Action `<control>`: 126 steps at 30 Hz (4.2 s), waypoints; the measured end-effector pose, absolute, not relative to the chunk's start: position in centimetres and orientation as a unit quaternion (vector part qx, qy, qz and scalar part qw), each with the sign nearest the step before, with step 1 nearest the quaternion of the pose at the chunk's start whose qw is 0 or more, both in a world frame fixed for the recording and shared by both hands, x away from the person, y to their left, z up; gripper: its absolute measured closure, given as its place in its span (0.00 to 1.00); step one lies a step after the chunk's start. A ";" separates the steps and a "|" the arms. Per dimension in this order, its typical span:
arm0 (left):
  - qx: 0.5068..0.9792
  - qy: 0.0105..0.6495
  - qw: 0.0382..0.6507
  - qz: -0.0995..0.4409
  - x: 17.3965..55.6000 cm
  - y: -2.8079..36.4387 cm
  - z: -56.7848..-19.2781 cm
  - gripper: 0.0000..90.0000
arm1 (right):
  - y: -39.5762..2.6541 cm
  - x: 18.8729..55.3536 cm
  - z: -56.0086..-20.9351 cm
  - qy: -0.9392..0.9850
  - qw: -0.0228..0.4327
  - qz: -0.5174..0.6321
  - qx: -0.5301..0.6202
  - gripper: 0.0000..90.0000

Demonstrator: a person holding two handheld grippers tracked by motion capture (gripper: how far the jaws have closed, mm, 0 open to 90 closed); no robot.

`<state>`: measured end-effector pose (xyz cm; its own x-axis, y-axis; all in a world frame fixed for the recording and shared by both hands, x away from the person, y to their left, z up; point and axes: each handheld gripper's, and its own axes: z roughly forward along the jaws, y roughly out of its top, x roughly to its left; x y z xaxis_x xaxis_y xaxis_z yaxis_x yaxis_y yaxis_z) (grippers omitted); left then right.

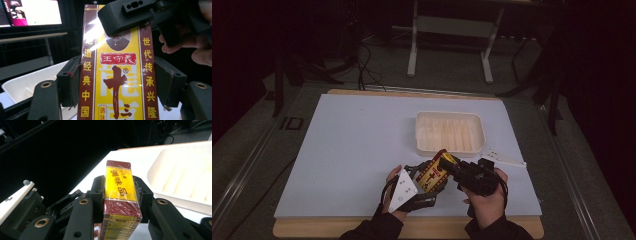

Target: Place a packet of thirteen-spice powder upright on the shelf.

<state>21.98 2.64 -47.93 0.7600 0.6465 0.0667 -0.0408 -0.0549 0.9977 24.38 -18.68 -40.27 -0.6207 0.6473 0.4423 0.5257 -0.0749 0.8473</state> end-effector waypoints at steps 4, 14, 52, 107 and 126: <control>0.673 0.227 0.650 0.273 21.9 2.7 -47.7 0.36 | -18.2 24.3 -39.8 0.687 0.067 0.590 0.420 0.75; 0.669 0.255 0.643 0.272 22.0 3.7 -46.8 0.25 | -18.6 24.8 -38.4 0.688 0.142 0.584 0.407 0.75; 0.690 0.340 0.594 0.235 21.7 7.6 -49.1 0.04 | -20.2 35.5 -35.1 0.595 0.361 0.530 0.485 0.75; 0.688 0.357 0.592 0.222 22.0 7.7 -49.4 0.03 | -20.5 39.8 -47.1 0.614 0.366 0.419 0.560 0.75; 0.691 0.357 0.590 0.220 22.1 7.6 -49.5 0.03 | -21.0 39.6 -47.0 0.633 0.344 0.430 0.544 0.52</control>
